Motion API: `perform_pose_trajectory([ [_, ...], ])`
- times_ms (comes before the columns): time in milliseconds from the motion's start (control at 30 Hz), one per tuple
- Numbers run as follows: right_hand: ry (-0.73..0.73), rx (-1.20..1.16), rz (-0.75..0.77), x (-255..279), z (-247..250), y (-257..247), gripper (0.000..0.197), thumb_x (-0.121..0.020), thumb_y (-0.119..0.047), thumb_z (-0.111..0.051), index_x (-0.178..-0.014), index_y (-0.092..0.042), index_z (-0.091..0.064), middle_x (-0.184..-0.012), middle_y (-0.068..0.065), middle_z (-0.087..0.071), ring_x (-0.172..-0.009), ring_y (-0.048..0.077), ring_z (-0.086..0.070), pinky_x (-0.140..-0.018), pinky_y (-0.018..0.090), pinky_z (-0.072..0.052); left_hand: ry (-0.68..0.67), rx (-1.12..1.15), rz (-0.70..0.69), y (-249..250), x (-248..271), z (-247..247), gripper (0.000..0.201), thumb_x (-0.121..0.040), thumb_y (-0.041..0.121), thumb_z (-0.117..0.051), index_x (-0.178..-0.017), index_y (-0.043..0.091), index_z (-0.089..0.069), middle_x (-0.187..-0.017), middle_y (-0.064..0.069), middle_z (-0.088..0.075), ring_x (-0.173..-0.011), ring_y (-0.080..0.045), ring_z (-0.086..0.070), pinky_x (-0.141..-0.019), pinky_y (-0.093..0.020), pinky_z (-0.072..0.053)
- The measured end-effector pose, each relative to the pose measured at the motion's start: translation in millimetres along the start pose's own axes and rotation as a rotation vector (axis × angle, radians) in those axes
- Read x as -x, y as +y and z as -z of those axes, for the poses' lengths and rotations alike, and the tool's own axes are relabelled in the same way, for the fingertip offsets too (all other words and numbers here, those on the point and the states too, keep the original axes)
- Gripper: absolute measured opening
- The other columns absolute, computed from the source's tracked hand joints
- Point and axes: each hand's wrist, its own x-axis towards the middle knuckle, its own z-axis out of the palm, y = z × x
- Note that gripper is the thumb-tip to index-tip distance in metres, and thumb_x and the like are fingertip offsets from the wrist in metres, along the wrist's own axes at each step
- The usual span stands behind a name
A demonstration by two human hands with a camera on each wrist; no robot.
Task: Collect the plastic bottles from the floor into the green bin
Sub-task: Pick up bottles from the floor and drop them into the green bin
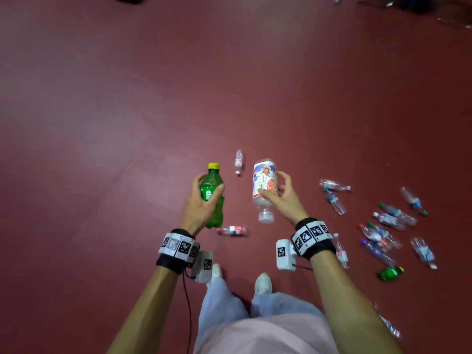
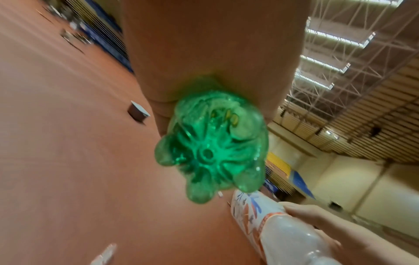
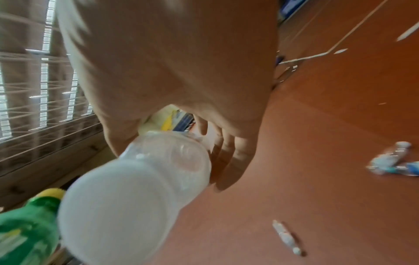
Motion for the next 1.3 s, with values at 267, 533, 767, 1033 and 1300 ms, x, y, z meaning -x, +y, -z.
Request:
perform_pose_trajectory([
  [267,-0.43,0.16,0.255,55.6,-238.6,-83.3,0.083,-0.081,-0.035,-0.084,-0.147,-0.033,-0.035,-0.13,0.007,-0.055,-0.104,0.01,-0.063,-0.085,0.024,-0.051,0.455,0.139,0.206,-108.9,132.6,199.9,0.049,-0.082,0.063,-0.065,-0.116,0.031,-0.053,-0.094,0.002,-0.07,-0.081,-0.015,-0.07,-0.074,-0.041,-0.059],
  [533,-0.935,0.271,0.341,263.5,-546.9,-69.1,0.1,-0.081,-0.041,-0.083,-0.157,-0.035,-0.017,-0.126,0.003,-0.057,-0.096,0.004,-0.063,-0.082,0.025,-0.05,0.919,0.16,0.427,-236.0,376.4,394.9,0.039,-0.089,0.041,-0.076,-0.115,0.021,-0.055,-0.09,0.003,-0.07,-0.07,-0.002,-0.066,-0.063,-0.02,-0.052],
  [767,-1.347,0.341,0.416,451.6,-715.7,-13.4,0.109,-0.08,-0.04,-0.085,-0.158,-0.04,-0.009,-0.119,-0.01,-0.062,-0.087,0.003,-0.068,-0.083,0.021,-0.054,1.25,0.13,0.723,-318.5,582.9,481.8,0.045,-0.086,0.046,-0.077,-0.116,0.024,-0.051,-0.094,0.005,-0.07,-0.084,-0.011,-0.068,-0.075,-0.03,-0.052],
  [1033,-1.639,0.47,0.446,554.6,-817.4,35.4,0.105,-0.081,-0.04,-0.084,-0.157,-0.038,-0.012,-0.122,-0.006,-0.063,-0.093,0.002,-0.069,-0.079,0.02,-0.052,1.445,0.223,0.942,-375.0,692.1,487.2,0.038,-0.092,0.046,-0.068,-0.117,0.022,-0.052,-0.098,0.002,-0.069,-0.092,-0.018,-0.068,-0.083,-0.038,-0.053],
  [1300,-1.817,0.478,0.519,613.5,-972.5,39.3,0.099,-0.081,-0.035,-0.085,-0.154,-0.037,-0.019,-0.127,0.005,-0.06,-0.097,-0.014,-0.062,-0.087,0.029,-0.058,1.597,0.267,1.038,-425.3,712.5,570.0,0.051,-0.08,0.058,-0.075,-0.11,0.029,-0.046,-0.097,0.004,-0.07,-0.088,-0.014,-0.069,-0.083,-0.041,-0.057],
])
